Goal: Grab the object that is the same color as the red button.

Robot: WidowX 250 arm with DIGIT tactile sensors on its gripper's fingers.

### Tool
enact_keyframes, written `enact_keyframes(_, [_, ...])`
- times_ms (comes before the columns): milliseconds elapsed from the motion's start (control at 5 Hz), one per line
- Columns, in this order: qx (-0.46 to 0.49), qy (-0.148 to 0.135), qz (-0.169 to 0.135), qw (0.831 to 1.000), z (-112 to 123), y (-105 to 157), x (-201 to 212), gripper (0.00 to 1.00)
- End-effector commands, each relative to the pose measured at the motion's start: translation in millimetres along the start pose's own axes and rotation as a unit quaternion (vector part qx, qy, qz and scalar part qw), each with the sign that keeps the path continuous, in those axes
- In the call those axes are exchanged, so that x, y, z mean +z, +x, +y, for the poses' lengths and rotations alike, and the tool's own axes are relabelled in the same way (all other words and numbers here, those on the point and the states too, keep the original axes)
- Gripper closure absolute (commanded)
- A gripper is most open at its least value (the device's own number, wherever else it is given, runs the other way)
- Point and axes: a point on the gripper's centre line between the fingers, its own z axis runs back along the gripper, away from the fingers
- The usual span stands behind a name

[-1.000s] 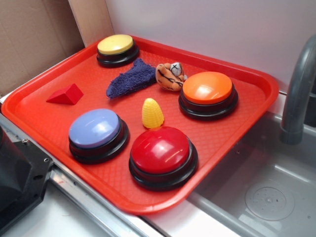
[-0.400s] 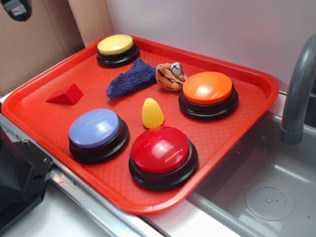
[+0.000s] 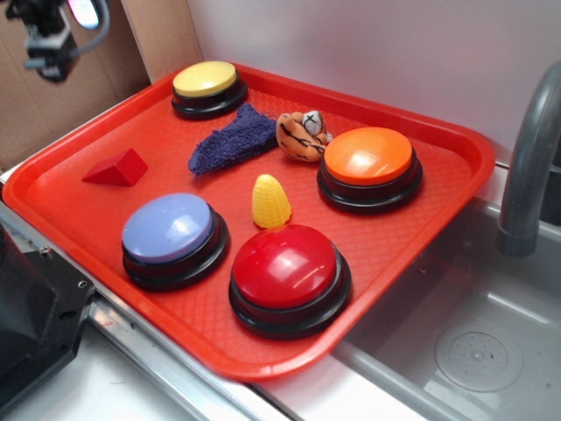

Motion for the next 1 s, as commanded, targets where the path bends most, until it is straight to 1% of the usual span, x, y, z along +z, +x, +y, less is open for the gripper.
enact_keyframes(0, [-0.086,-0.021,0.046,0.995,-15.6,14.8,-34.7,0.00])
enact_keyframes(200, [-0.078,-0.010,0.076,0.994,-11.3,11.8,-54.6,0.00])
enact_keyframes(400, [-0.065,0.008,0.133,0.989,-7.6,4.7,-75.3,0.00])
enact_keyframes(600, [-0.072,-0.030,0.145,0.986,-8.5,-3.9,-86.8,0.00])
enact_keyframes(800, [-0.067,-0.044,0.144,0.986,-21.9,-4.4,-94.8,0.00])
